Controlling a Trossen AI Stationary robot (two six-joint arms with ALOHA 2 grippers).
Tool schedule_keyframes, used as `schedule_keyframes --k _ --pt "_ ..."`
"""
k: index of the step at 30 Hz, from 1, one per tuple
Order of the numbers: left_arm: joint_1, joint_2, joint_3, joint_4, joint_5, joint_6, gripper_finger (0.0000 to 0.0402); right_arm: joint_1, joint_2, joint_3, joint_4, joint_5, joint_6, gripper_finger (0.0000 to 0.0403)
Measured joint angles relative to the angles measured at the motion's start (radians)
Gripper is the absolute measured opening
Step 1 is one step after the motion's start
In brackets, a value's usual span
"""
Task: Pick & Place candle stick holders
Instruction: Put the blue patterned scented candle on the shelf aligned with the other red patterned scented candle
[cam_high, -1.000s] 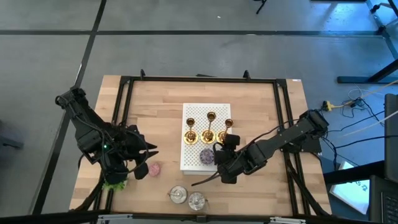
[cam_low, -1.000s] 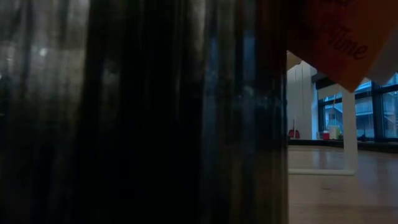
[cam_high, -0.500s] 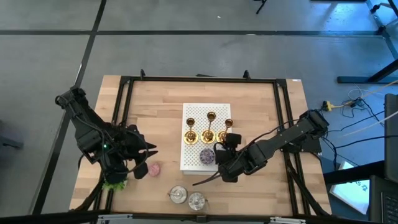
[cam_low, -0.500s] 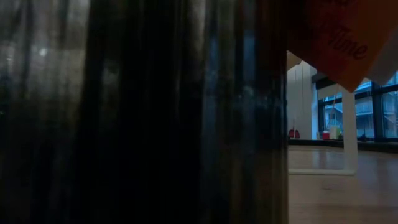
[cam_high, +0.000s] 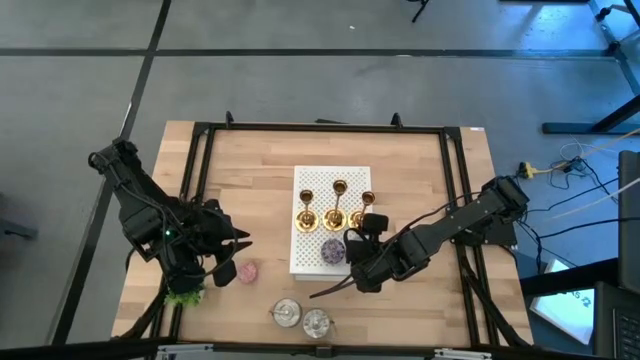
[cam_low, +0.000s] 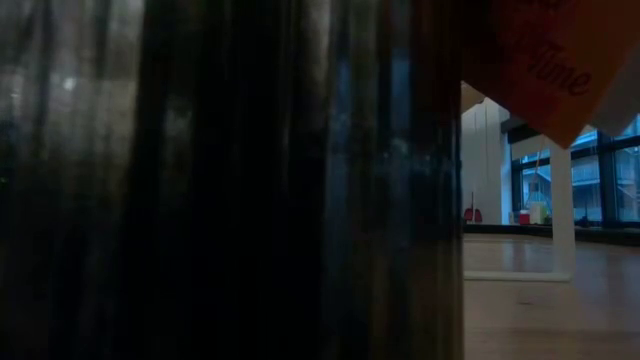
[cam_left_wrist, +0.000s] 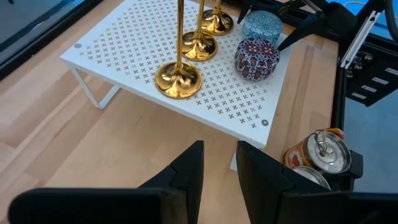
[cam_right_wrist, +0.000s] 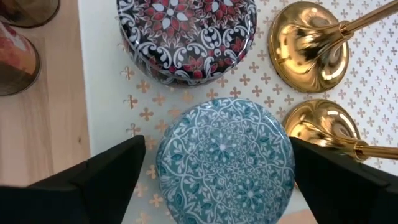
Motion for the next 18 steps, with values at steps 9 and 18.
schedule_keyframes --k 9,18 --pt "0.000 -0.002 0.000 -0.010 0.002 0.000 0.0090 0.013 0.000 0.000 0.009 -0.004 0.036 0.0391" --pt "0.000 -0.002 0.000 -0.010 0.002 -0.001 0.0090 0.020 0.000 0.000 0.015 0.010 0.018 0.0391"
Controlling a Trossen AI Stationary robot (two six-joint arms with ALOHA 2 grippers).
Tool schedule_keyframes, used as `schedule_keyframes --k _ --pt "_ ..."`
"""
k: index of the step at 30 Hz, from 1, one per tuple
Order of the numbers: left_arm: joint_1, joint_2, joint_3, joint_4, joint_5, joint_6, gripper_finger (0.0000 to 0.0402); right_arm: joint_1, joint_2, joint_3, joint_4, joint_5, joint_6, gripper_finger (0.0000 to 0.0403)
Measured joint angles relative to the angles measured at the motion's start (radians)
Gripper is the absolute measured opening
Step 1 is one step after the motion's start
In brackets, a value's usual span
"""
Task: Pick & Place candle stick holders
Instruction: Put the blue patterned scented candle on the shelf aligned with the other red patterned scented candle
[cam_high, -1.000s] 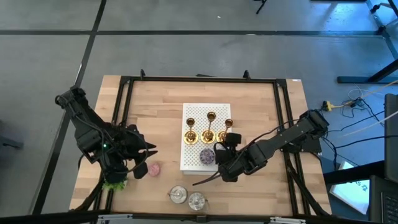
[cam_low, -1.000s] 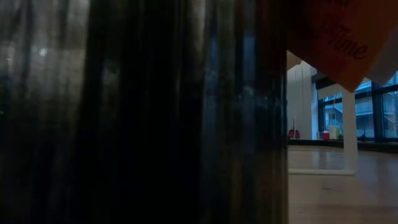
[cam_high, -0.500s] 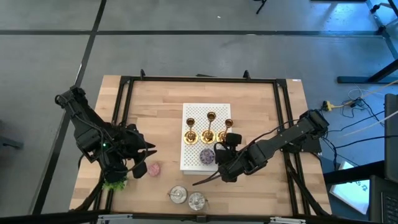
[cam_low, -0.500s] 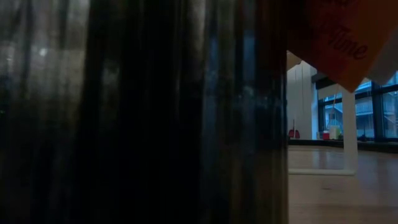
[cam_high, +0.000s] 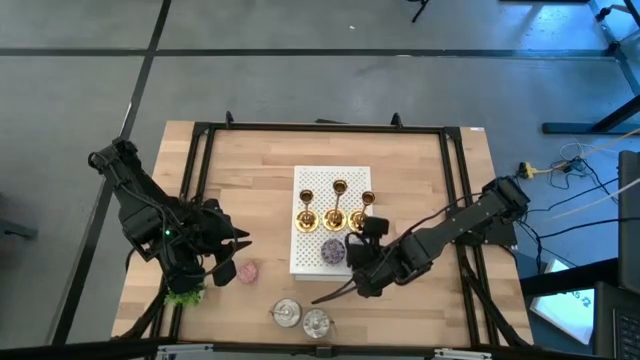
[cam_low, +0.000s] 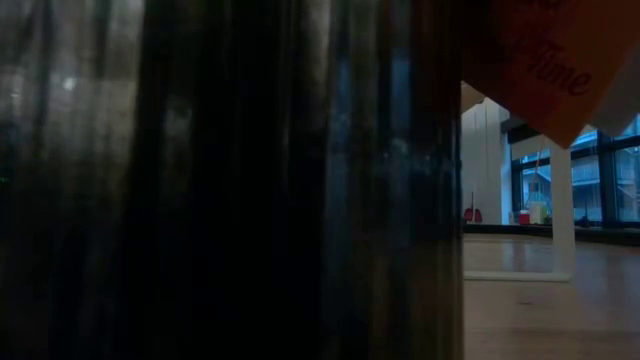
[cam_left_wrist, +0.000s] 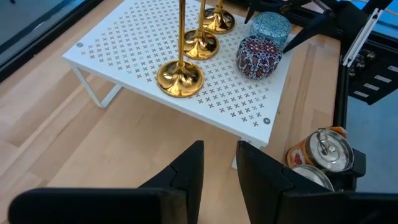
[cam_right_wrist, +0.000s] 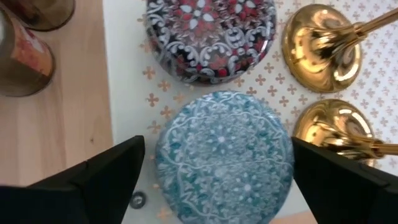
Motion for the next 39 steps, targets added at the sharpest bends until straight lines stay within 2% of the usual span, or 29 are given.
schedule_keyframes --k 20,39 --pt "0.018 0.000 0.000 -0.005 -0.015 -0.009 0.0090 0.018 0.000 0.064 -0.152 0.069 -0.004 0.0390" --pt "0.029 0.000 0.000 -0.006 -0.012 -0.002 0.0090 0.029 0.000 0.041 -0.084 0.068 -0.035 0.0390"
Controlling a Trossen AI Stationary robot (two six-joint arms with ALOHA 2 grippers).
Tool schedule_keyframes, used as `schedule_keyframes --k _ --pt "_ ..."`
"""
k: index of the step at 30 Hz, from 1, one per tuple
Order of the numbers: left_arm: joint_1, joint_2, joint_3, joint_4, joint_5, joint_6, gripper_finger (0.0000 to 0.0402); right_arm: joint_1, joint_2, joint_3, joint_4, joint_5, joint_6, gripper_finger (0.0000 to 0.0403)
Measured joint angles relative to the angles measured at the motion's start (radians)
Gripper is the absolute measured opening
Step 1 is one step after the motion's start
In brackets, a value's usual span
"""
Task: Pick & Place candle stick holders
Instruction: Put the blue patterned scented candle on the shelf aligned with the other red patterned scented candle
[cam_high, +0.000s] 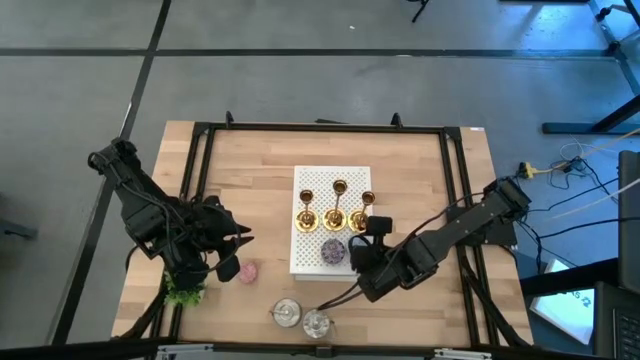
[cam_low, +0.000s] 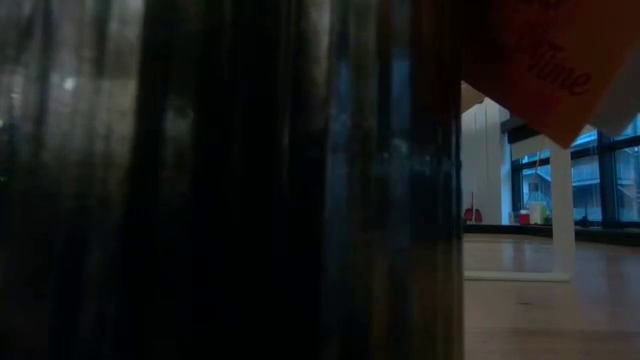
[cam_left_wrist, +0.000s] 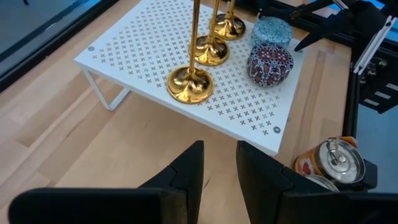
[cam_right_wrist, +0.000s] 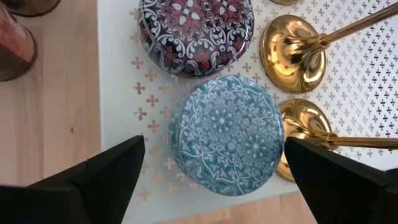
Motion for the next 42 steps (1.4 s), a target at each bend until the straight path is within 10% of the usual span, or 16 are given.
schedule_keyframes --k 42 --pt "0.000 0.000 0.000 -0.012 0.010 0.008 0.0090 0.004 -0.001 0.021 -0.016 -0.028 0.008 0.0391"
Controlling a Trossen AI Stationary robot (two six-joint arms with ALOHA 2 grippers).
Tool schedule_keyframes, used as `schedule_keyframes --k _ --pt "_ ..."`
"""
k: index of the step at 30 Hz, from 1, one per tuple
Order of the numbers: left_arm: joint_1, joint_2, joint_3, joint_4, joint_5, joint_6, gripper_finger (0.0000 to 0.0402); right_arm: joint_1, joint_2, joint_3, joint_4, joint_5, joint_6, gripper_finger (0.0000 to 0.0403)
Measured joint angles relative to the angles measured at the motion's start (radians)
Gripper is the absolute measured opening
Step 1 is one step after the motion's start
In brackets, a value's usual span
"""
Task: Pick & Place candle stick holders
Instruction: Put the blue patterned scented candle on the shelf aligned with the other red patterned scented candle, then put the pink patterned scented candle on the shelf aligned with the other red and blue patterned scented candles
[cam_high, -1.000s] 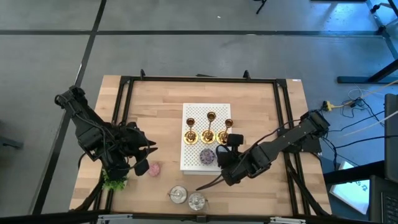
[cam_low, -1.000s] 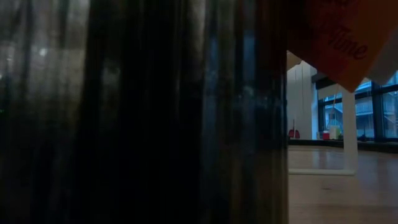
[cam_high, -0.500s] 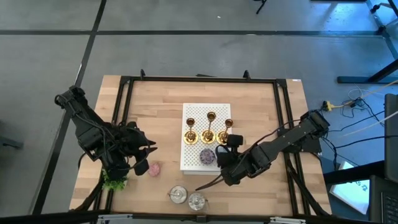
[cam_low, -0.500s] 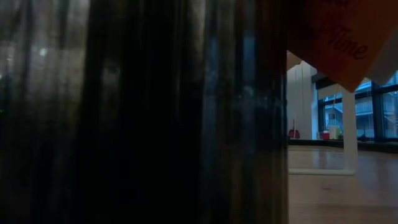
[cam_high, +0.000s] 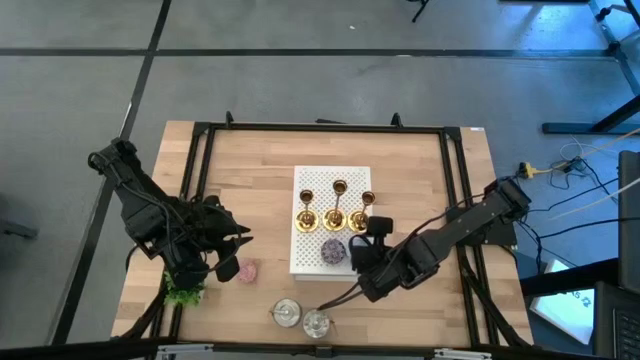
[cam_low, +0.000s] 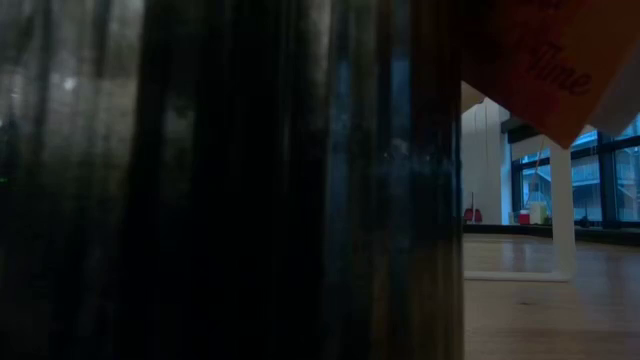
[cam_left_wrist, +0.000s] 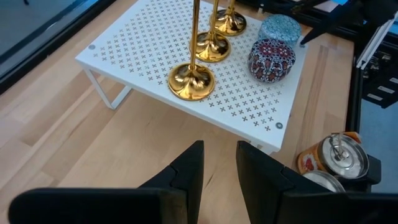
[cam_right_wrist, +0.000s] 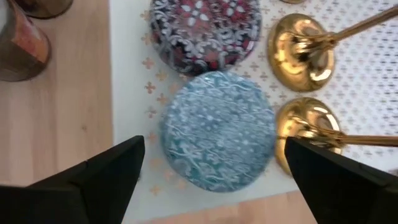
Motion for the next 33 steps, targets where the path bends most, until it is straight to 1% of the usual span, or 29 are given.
schedule_keyframes --k 6,10,15,18,20,22,23,24,28,31,33 --pt "0.000 0.000 0.000 -0.001 -0.012 -0.018 0.0090 0.007 -0.012 0.041 -0.099 0.010 0.023 0.0391" --pt "0.000 0.000 0.000 -0.001 -0.028 -0.025 0.0090 0.028 -0.034 0.059 -0.124 0.010 0.077 0.0391" --pt "0.000 0.000 0.000 -0.001 -0.043 -0.023 0.0090 0.067 -0.041 0.088 -0.134 0.006 0.105 0.0391" --pt "0.000 0.000 0.000 -0.004 -0.056 -0.023 0.0090 0.089 -0.040 0.089 -0.136 -0.047 0.086 0.0391" --pt "0.000 0.000 0.000 -0.006 -0.063 -0.023 0.0090 0.095 -0.036 0.089 -0.098 -0.080 0.063 0.0391" --pt "0.000 0.000 0.000 -0.006 -0.067 -0.025 0.0090 0.095 -0.036 0.089 -0.079 -0.146 0.141 0.0391" --pt "0.002 0.000 0.000 -0.006 -0.071 -0.033 0.0090 0.099 -0.036 0.089 -0.081 -0.162 0.173 0.0391" --pt "0.006 0.000 0.000 -0.005 -0.072 -0.040 0.0090 0.106 -0.036 0.089 -0.087 -0.159 0.190 0.0391" --pt "0.009 0.000 0.000 -0.003 -0.072 -0.066 0.0090 0.132 -0.055 0.088 -0.144 -0.062 0.268 0.0391" --pt "0.009 0.000 0.000 0.004 -0.071 -0.067 0.0090 0.146 -0.121 0.077 -0.168 -0.022 0.295 0.0391" --pt "0.017 0.000 0.000 0.010 -0.064 -0.071 0.0090 0.167 -0.192 0.049 -0.167 0.033 0.313 0.0391"
